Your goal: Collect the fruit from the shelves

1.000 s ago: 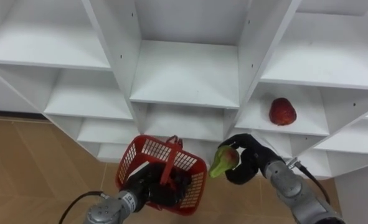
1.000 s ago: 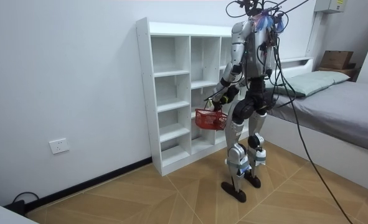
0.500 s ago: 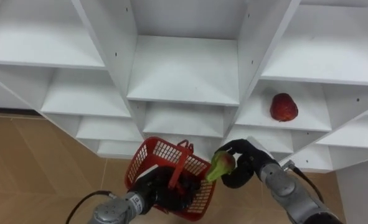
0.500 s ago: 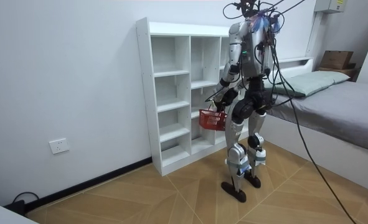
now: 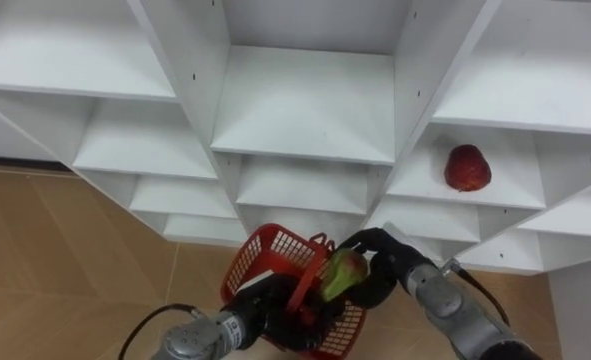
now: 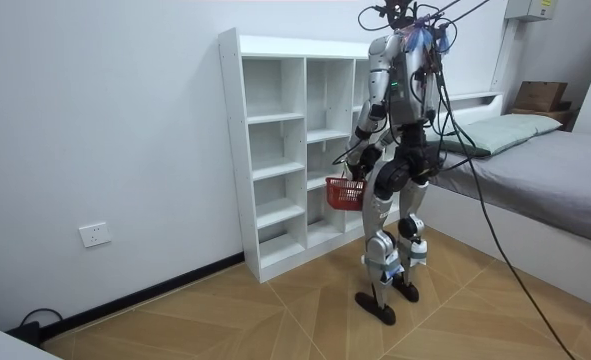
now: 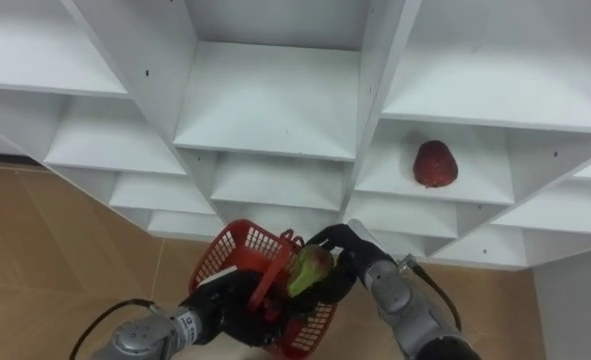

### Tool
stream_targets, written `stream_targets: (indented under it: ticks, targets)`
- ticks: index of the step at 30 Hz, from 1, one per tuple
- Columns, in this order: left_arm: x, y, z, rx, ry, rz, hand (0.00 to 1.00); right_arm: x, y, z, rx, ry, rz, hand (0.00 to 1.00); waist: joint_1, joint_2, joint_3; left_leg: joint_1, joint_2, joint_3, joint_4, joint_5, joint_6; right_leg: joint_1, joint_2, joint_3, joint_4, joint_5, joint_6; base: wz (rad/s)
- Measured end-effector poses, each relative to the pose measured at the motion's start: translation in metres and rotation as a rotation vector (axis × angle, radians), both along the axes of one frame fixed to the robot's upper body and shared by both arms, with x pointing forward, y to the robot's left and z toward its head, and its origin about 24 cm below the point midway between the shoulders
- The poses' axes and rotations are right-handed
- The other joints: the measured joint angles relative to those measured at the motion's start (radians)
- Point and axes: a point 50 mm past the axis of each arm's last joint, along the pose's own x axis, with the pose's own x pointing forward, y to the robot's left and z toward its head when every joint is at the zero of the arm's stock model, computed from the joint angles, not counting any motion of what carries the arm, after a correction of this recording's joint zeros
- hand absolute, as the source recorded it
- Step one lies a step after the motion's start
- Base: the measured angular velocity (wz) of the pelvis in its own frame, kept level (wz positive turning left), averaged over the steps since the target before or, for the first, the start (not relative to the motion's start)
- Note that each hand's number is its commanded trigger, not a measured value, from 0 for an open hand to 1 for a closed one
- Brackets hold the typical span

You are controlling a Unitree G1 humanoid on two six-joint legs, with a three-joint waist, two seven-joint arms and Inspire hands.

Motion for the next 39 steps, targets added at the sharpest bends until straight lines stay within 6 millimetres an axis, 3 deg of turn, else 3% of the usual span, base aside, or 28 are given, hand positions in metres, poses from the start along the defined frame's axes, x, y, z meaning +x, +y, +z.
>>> stream_targets:
  ticks: [4,8,14,15,16,17,18,27,39]
  targets:
    - [0.0,-0.003,0.0,-0.002,-0.001,-0.011,1.0,0.0,0.001,0.0,0.001,0.001,0.003,1.0,0.003,0.01,0.0016,0.002,0.0,0.002,0.001,0.0,0.0,-0.003,0.0,0.005,0.007,0.0,0.0,-0.01]
    - [0.002,-0.006,0.002,-0.013,-0.008,-0.017,1.0,0.003,0.005,0.002,0.002,-0.009,0.019,1.0,0.026,0.01,0.0018,-0.001,0.001,0.026,0.001,0.001,0.001,-0.025,-0.001,0.03,0.024,-0.001,-0.001,-0.18]
    - [0.004,-0.006,0.003,-0.021,-0.01,-0.016,1.0,0.008,0.01,0.007,-0.005,-0.021,0.055,1.0,0.026,0.009,0.0018,-0.003,0.0,0.026,0.002,0.001,0.002,-0.029,-0.002,0.032,0.029,-0.001,-0.001,-0.02]
    - [0.004,-0.006,0.003,-0.022,-0.01,-0.016,1.0,0.009,0.01,0.007,-0.004,-0.022,0.057,0.9,0.026,0.009,0.0018,-0.003,0.0,0.026,0.002,0.001,0.002,-0.029,-0.002,0.032,0.03,-0.001,-0.001,0.0]
    - [0.004,-0.006,0.003,-0.022,-0.01,-0.016,1.0,0.009,0.011,0.007,-0.003,-0.023,0.058,0.54,0.026,0.009,0.0018,-0.003,0.0,0.026,0.002,0.001,0.002,-0.029,-0.002,0.032,0.03,-0.001,-0.001,0.0]
    - [0.004,-0.006,0.004,-0.023,-0.011,-0.017,1.0,0.009,0.011,0.007,-0.001,-0.023,0.061,0.04,0.026,0.009,0.0018,-0.003,0.0,0.026,0.002,0.001,0.002,-0.029,-0.002,0.032,0.03,-0.001,-0.001,0.0]
    - [0.004,-0.006,0.004,-0.024,-0.011,-0.018,1.0,0.009,0.012,0.008,0.001,-0.023,0.066,0.0,0.025,0.009,0.0017,-0.003,0.0,0.026,0.002,0.001,0.002,-0.029,-0.002,0.032,0.03,-0.001,-0.001,0.0]
    - [0.005,-0.007,0.004,-0.016,-0.013,-0.04,1.0,0.001,0.033,0.005,0.017,-0.005,0.166,0.0,0.014,0.008,0.0005,-0.003,0.001,0.025,0.002,0.002,0.002,-0.028,-0.001,0.03,0.027,-0.002,-0.002,0.0]
    - [0.003,-0.005,0.003,-0.01,-0.006,-0.042,1.0,-0.01,0.034,-0.004,0.033,0.043,0.171,0.0,0.012,0.012,-0.0022,-0.01,0.001,0.023,0.016,0.001,0.002,-0.026,-0.001,0.027,0.028,-0.001,-0.002,0.0]
